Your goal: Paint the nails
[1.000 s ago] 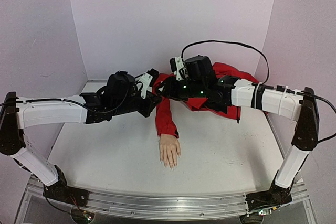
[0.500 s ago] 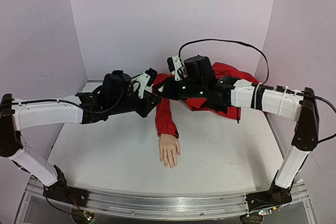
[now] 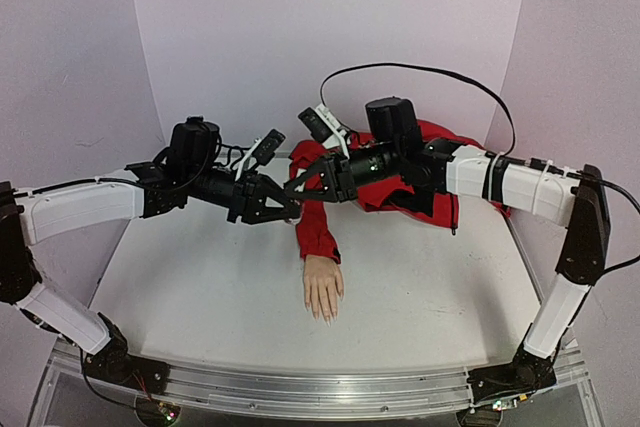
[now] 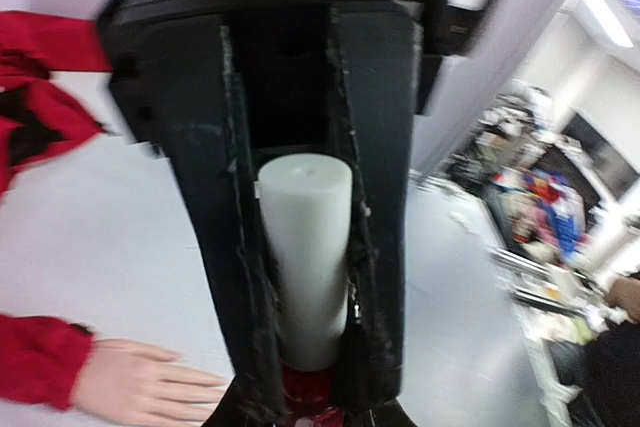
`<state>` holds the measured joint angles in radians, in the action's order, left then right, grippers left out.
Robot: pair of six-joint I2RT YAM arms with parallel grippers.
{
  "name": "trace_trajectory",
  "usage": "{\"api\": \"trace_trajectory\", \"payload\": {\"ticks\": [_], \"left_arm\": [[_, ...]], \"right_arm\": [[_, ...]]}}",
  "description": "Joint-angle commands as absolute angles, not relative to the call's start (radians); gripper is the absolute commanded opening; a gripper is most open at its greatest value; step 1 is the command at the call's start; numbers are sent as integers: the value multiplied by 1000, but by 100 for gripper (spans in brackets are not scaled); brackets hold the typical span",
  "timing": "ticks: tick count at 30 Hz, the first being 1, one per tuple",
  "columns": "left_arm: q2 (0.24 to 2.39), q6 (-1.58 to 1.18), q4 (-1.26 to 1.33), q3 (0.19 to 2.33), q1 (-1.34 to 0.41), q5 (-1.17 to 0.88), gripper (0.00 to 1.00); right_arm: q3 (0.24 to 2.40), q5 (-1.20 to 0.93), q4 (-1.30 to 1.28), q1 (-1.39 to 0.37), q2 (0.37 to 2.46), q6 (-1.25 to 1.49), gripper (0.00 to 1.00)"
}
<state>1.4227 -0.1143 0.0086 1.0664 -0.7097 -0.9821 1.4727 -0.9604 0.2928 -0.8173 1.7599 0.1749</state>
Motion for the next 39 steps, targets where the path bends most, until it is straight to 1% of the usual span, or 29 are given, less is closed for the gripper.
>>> {"api": "trace_trajectory", "payload": {"ticks": [1, 4, 5, 7, 9, 11, 14, 16, 18, 20, 24, 30, 33, 37, 39], "left_arm": [[1425, -93, 88, 1148, -712, -1311, 0], [1437, -100, 88, 1149, -713, -1283, 0], [1439, -103, 89, 1148, -712, -1253, 0], [1429, -104, 89, 1136, -712, -1136, 0], [1396, -73, 88, 1099, -712, -919, 0], [1363, -53, 88, 1057, -717, -708, 0], [1321, -23, 85, 1014, -744, -415, 0], [1306, -3, 85, 1003, -768, -312, 0], [1303, 37, 86, 1002, -791, -254, 0], [1311, 40, 84, 1010, -805, -230, 0], [1344, 31, 85, 1040, -824, -211, 0], [1387, 9, 84, 1076, -850, -178, 0], [1394, -24, 85, 1090, -854, -164, 0], [1394, -38, 85, 1093, -856, -149, 0], [1393, -46, 85, 1092, -856, -139, 0]], "right_arm": [[1496, -1316, 312, -860, 1739, 114, 0], [1498, -1263, 310, -849, 1727, 110, 0], [1497, -1201, 309, -842, 1716, 113, 10], [1474, -1006, 307, -830, 1677, 122, 35], [1444, -792, 307, -825, 1631, 134, 55], [1421, -615, 305, -824, 1598, 176, 68], [1411, -473, 302, -823, 1572, 250, 76], [1416, -400, 294, -824, 1570, 317, 78], [1418, -343, 293, -829, 1574, 382, 78], [1429, -280, 293, -842, 1588, 437, 75], [1486, -237, 286, -870, 1630, 471, 66], [1531, -222, 284, -894, 1672, 487, 61], [1530, -220, 284, -900, 1689, 500, 54], [1525, -209, 284, -902, 1707, 524, 42], [1521, -202, 285, -903, 1710, 532, 40]]}}
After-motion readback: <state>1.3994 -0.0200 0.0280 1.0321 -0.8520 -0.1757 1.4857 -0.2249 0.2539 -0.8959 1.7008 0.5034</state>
